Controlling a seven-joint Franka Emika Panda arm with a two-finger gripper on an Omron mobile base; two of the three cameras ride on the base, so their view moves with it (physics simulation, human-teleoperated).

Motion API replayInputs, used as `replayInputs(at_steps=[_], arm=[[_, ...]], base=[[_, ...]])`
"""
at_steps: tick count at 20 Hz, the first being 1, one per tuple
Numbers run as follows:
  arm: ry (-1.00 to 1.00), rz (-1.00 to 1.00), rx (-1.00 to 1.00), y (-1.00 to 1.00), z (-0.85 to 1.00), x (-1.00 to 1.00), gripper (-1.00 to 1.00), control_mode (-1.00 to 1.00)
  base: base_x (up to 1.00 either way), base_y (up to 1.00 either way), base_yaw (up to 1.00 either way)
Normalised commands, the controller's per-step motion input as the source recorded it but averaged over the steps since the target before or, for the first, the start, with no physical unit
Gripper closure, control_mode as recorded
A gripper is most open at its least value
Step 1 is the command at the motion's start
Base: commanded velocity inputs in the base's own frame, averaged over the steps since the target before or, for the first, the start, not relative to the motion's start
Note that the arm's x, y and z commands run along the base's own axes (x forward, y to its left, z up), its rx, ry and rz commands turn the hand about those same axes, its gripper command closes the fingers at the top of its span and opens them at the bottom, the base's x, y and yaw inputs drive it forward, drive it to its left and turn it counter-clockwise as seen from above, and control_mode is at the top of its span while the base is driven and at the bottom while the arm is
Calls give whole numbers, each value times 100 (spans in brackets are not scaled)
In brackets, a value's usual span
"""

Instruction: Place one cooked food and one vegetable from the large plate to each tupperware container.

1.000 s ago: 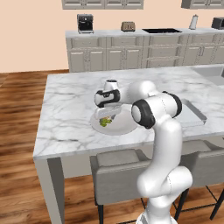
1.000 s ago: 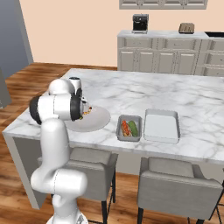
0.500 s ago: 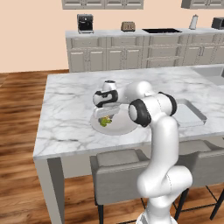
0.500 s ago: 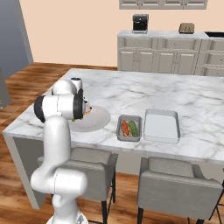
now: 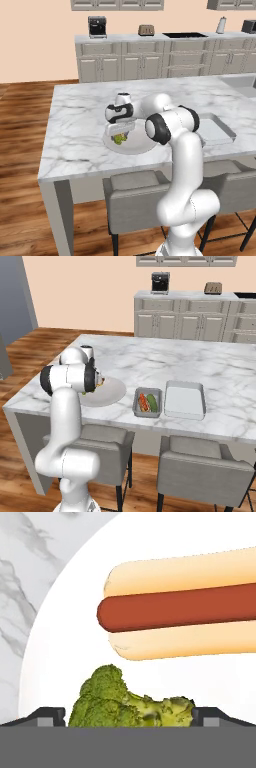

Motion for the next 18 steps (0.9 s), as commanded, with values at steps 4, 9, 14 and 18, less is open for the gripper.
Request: replayInputs(at_steps=[4,9,14,18], arm=[[1,-9,-5,19,0,-25,-100,-100],[3,-27,-6,42,0,-11,-100,-100],[0,-16,0,18,-13,0,-100,-100],[0,0,0,-4,-13,6,-100,-100]], base=[[0,0,0],[0,0,0],[0,0,0],[0,0,0]])
